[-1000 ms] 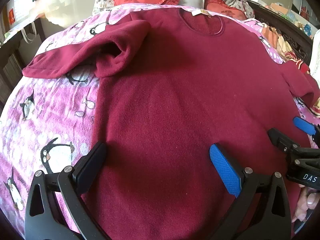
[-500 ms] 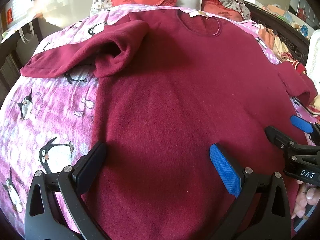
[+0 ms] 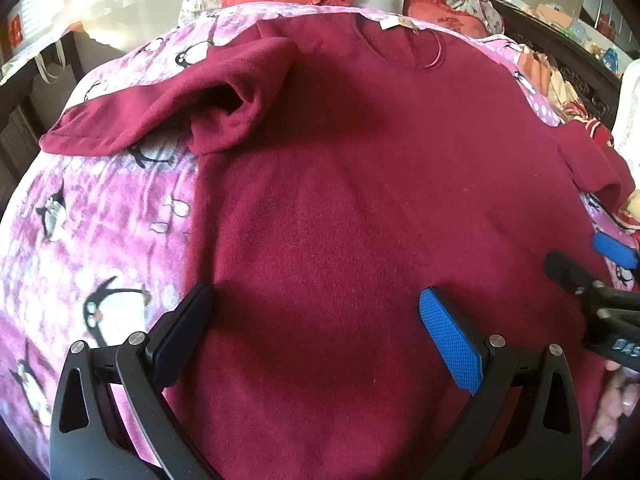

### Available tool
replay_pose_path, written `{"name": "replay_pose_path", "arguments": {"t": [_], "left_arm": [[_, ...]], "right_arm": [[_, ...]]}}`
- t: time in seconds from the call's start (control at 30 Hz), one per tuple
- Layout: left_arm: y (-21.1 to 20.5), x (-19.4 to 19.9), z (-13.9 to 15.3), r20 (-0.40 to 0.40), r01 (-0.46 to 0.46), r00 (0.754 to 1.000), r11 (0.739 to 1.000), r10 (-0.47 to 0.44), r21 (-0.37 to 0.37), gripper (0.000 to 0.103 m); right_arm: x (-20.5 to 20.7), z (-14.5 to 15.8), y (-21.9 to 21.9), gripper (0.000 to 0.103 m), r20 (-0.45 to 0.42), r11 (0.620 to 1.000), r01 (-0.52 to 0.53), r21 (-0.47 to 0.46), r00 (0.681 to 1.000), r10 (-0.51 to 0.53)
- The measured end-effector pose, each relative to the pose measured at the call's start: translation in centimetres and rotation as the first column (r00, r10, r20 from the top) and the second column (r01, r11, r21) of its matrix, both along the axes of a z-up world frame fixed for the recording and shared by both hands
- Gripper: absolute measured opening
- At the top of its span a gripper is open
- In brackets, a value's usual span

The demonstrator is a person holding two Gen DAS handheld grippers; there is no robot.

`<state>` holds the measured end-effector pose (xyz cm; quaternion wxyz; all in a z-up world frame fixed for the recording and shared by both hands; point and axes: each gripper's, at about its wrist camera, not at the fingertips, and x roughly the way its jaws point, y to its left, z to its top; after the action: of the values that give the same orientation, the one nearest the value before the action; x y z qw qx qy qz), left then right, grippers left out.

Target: Fold small clothes

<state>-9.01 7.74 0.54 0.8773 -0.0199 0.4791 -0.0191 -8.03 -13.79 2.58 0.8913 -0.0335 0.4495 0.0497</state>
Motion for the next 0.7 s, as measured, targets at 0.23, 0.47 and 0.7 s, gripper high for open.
{"name": "replay_pose_path", "arguments": {"t": [0.23, 0.47, 0.7], "left_arm": [[2.4, -0.4, 4.6, 0.095, -0.095, 0.991, 0.995, 0.091, 0.035, 0.103], [2.1, 0.0, 7.0, 0.111, -0.048, 0.993, 0.996, 0.04, 0.071, 0.103], [3.7, 1.5, 7.0, 0.119, -0.057, 0.992, 0.992, 0.044, 0.11, 0.103]], "right_arm": [[-4.1, 7.0, -0.7, 0.101, 0.16, 0.997, 0.032, 0.067, 0.986, -0.043], [-4.8, 10.1, -0.5, 0.101, 0.244, 0.993, 0.053, 0.103, 0.967, -0.077], [-4.2, 10.4, -0.1, 0.101, 0.342, 0.996, 0.032, 0.089, 0.938, -0.061]]}}
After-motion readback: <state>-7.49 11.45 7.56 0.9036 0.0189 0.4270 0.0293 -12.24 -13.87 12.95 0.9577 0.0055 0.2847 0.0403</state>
